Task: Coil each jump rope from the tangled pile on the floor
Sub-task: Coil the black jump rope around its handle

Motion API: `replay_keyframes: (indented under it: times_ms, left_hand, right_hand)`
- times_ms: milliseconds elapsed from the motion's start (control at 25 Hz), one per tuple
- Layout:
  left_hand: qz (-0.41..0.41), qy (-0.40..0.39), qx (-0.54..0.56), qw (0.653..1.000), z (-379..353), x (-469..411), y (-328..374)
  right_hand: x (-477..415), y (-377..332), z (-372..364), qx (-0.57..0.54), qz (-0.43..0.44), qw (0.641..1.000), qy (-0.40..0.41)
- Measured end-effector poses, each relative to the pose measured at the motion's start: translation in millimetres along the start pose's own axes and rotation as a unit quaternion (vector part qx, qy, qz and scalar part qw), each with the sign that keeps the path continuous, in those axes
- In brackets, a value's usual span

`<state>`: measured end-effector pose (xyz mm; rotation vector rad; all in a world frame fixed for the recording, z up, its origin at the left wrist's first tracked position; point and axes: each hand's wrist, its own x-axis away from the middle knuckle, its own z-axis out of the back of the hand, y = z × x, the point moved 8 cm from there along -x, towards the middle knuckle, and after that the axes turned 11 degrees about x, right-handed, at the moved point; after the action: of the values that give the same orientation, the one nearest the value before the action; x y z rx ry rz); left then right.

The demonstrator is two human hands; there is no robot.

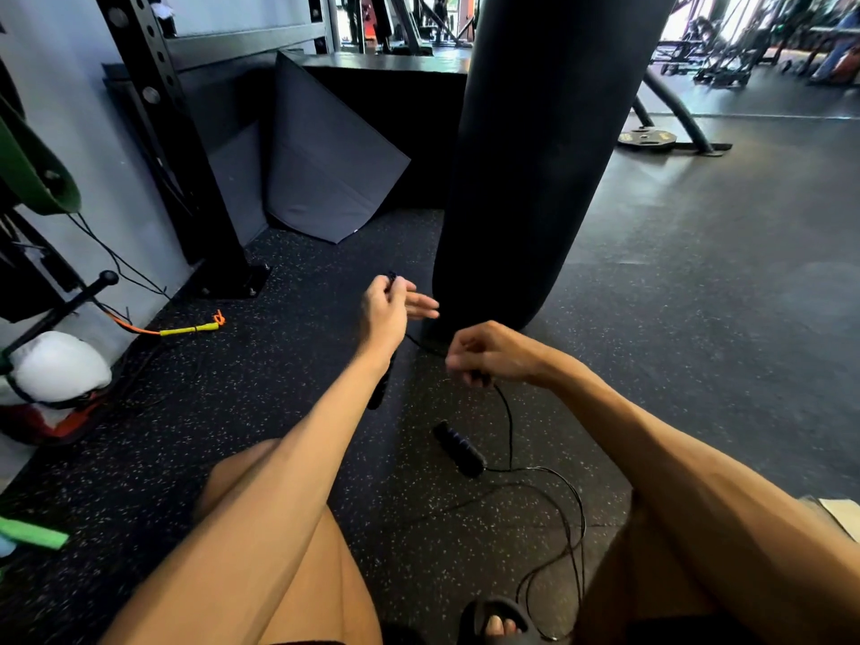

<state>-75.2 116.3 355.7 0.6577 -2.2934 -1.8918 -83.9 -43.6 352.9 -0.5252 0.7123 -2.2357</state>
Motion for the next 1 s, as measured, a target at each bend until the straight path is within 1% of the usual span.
replay_keyframes:
  times_ms: [160, 280, 360, 440, 560, 680, 800, 880, 1000]
  left_hand:
    - [0.03, -0.105, -0.096, 0.989, -17.4, 5.7, -8.5]
    - [0.06, -0.176, -0.151, 0.971, -28.9, 12.4, -15.0]
    - [0.119, -0.215, -0.115, 0.962, -37.5, 20.2, -22.2]
    - [0.173, -0.246, -0.068, 0.951, -47.0, 30.1, -24.5]
    - [0.223, -0.279, 0.003, 0.934, -56.0, 42.2, -18.3]
    - [0.267, -0.283, 0.119, 0.914, -59.9, 46.5, -12.8]
    - [0.274, -0.241, 0.24, 0.9, -57.6, 42.0, -7.8]
    - [0.26, -0.199, 0.32, 0.889, -52.4, 35.6, -0.3]
    - [0.215, -0.114, 0.397, 0.885, -36.7, 22.6, 8.6]
  right_hand:
    - [5.6, -14.1, 34.8, 0.007, 0.074, 0.99, 0.119]
    - [6.7, -11.5, 50.2, 0.024, 0.088, 0.978, 0.189]
    - [6.7, -9.4, 57.3, 0.032, 0.088, 0.969, 0.23]
    - [6.2, -4.3, 62.2, 0.018, 0.08, 0.962, 0.259]
    - [3.5, 7.2, 63.0, -0.017, 0.059, 0.96, 0.272]
    - [-0.1, 20.2, 54.3, -0.078, 0.009, 0.966, 0.246]
    - [-2.7, 28.1, 35.8, -0.139, -0.044, 0.973, 0.176]
    - [-4.5, 36.6, 17.7, -0.148, -0.084, 0.981, 0.095]
    - [-5.2, 55.7, -13.0, -0.08, -0.14, 0.986, -0.052]
